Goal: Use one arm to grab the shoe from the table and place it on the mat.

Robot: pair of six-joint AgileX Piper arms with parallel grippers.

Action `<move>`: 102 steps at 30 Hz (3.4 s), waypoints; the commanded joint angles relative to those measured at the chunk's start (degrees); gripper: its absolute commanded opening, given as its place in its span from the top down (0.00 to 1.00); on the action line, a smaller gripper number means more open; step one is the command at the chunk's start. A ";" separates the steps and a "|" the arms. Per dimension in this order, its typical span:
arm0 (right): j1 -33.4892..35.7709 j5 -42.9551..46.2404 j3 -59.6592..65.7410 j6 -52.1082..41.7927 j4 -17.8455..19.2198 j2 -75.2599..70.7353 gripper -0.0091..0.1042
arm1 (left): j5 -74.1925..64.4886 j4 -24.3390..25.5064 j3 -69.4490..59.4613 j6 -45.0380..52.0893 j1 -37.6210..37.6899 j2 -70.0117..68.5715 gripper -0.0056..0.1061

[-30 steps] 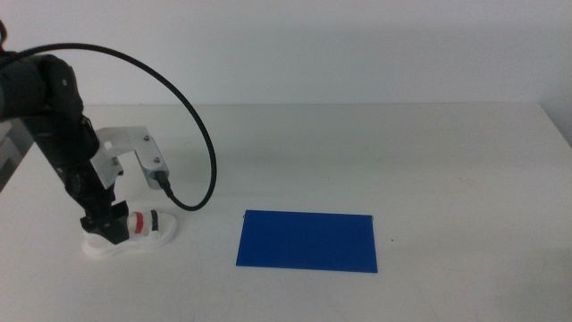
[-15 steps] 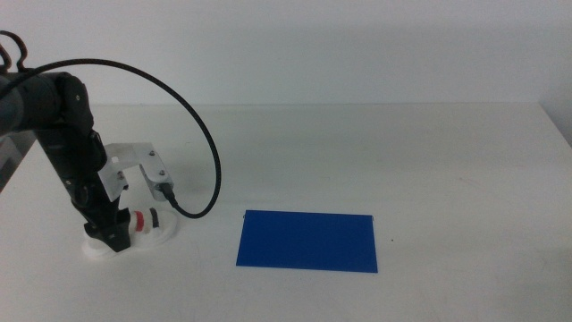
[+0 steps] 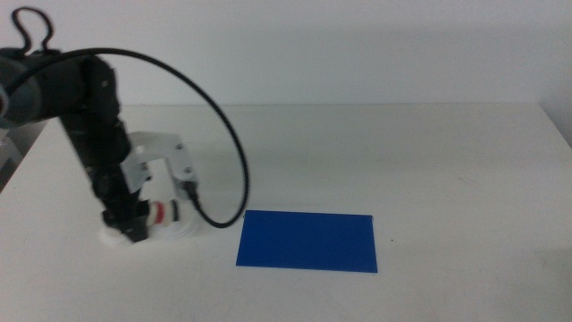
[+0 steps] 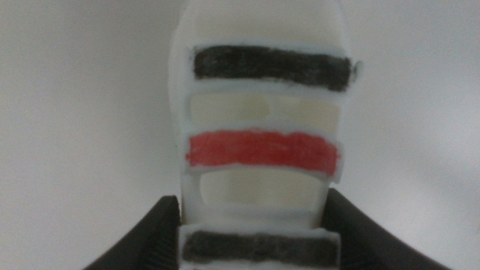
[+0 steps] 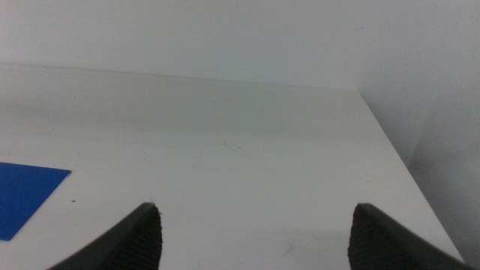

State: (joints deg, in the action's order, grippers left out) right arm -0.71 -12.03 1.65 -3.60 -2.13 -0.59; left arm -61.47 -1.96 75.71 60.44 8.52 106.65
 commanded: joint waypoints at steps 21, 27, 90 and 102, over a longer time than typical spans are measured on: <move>0.04 4.37 0.28 -0.43 0.52 -1.49 0.35 | -11.55 -0.77 30.48 -6.47 29.08 12.75 0.96; 0.04 4.37 0.28 -0.43 0.52 -1.49 0.35 | -10.98 -0.92 31.60 -6.66 30.66 14.18 0.96; 0.04 4.37 0.28 -0.43 0.52 -1.49 0.35 | -5.61 -0.92 31.64 -181.90 30.83 18.01 0.96; 0.04 4.37 0.28 -0.43 0.52 -1.49 0.35 | -5.44 -2.45 31.66 -181.90 30.83 18.18 0.31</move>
State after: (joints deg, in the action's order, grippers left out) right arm -0.71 -12.03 1.65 -3.60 -2.13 -0.59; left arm -66.74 -3.90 106.16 -120.07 39.01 128.20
